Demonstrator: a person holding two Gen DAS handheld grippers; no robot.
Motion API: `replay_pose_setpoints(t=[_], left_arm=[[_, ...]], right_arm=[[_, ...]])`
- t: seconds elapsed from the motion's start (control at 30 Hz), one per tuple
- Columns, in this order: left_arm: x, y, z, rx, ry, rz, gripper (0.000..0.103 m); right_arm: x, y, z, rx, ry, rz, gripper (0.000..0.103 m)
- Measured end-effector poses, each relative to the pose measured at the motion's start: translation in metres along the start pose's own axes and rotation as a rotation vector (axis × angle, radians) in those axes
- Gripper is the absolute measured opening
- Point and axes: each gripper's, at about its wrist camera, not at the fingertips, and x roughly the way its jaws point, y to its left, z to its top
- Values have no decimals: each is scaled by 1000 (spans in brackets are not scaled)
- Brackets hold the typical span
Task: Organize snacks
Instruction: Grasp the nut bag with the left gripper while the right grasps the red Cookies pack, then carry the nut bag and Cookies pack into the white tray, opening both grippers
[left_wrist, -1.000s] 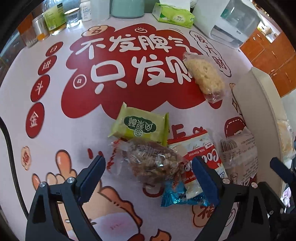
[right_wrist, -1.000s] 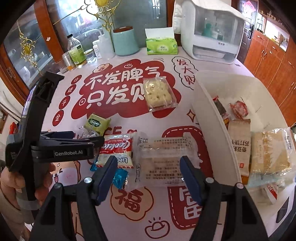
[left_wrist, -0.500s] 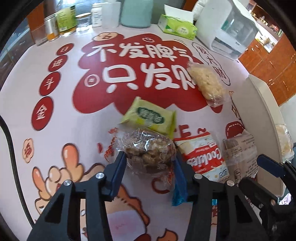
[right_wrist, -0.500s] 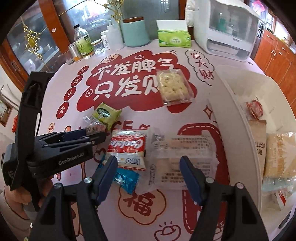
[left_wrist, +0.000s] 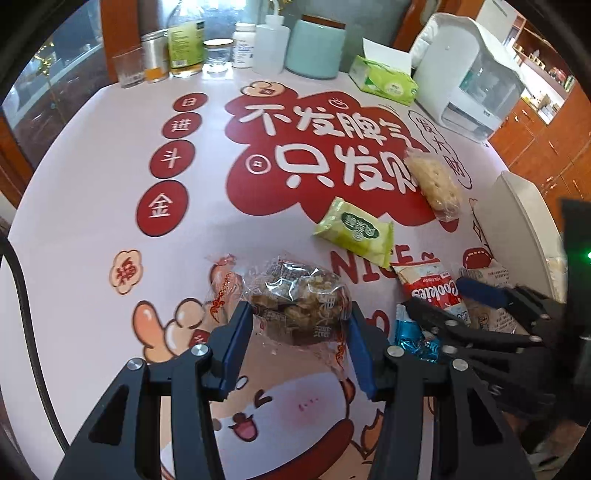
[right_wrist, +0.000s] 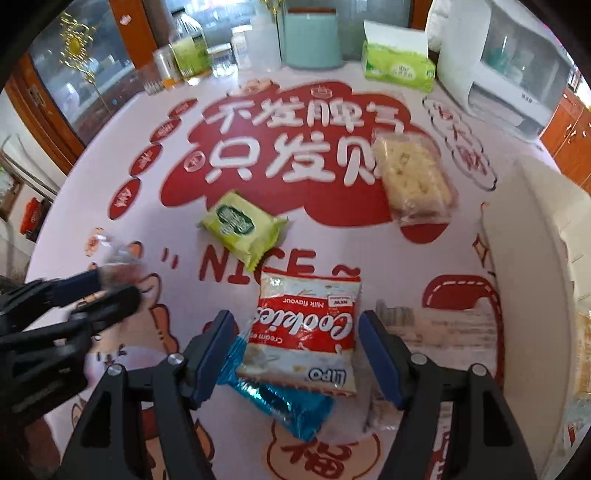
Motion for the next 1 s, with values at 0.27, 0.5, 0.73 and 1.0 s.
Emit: replay_pose_setpoints(t=[0.27,0.5,0.73,1.0], left_arm=[[-4,10,2,-44,-13,14,49],[-15,8,2,-40,-38,31,49],[-35,-13,1,12,-56,38,49],[-86,-48,4,97,-154,48,49]], right_arm=[[22,10,-1,-21,42,2,70],[17,13,-2,-23,26,46,48],[-22,10,-12,-41,-75,68,47],[-87,-3,-22,-21,-176,115,47]])
